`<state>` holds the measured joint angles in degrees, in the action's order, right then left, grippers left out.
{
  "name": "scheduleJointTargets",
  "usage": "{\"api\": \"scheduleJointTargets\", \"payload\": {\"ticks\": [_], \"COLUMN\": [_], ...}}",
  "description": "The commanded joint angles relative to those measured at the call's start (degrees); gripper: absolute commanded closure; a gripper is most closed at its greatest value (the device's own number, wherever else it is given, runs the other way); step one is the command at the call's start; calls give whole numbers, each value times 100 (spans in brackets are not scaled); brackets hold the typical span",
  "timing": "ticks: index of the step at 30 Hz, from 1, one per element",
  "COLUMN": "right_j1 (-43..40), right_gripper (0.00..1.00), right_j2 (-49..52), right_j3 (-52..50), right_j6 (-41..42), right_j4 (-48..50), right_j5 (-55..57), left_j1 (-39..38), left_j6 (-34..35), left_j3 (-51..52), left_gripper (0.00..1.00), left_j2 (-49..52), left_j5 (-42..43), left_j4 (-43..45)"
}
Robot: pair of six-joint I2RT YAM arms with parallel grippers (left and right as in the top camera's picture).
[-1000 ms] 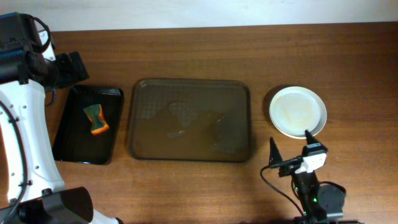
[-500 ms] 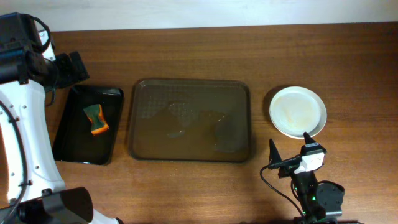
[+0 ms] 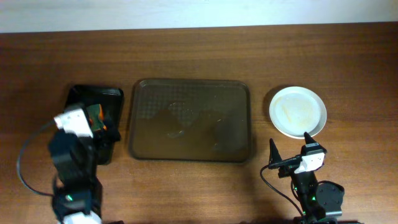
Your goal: Clean dirty plates on tray and stack at the side
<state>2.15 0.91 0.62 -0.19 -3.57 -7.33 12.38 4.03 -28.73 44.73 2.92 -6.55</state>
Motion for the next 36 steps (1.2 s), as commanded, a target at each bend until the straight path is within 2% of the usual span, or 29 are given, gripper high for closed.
{"api": "scheduleJointTargets", "payload": {"ticks": [1, 5, 11, 15, 17, 19, 36], "right_j1": [50, 50, 50, 50, 50, 50, 50], "right_gripper": [2, 2, 2, 2, 2, 2, 2], "right_j2": [-39, -39, -39, -39, -39, -39, -39], "right_j3": [-31, -31, -31, -31, -31, -31, -31], "right_j6": [20, 20, 20, 20, 20, 20, 20], "right_j4": [-31, -31, -31, -31, -31, -31, -31], "right_j5": [31, 31, 31, 31, 31, 31, 31], "left_j1": [2, -2, -68, -304, -389, -442, -501], "left_j6": [-131, -133, -201, -573, -870, -887, -887], "left_j3": [1263, 2691, 2826, 2826, 2826, 2826, 2824], "left_gripper": [0, 1, 1, 1, 1, 1, 1], "left_j2": [-879, -1845, -2691, -3676, -4118, -4463, -4444], "left_j5": [433, 660, 741, 715, 715, 717, 719], "left_j4": [704, 1853, 1318, 295, 295, 306, 295]}}
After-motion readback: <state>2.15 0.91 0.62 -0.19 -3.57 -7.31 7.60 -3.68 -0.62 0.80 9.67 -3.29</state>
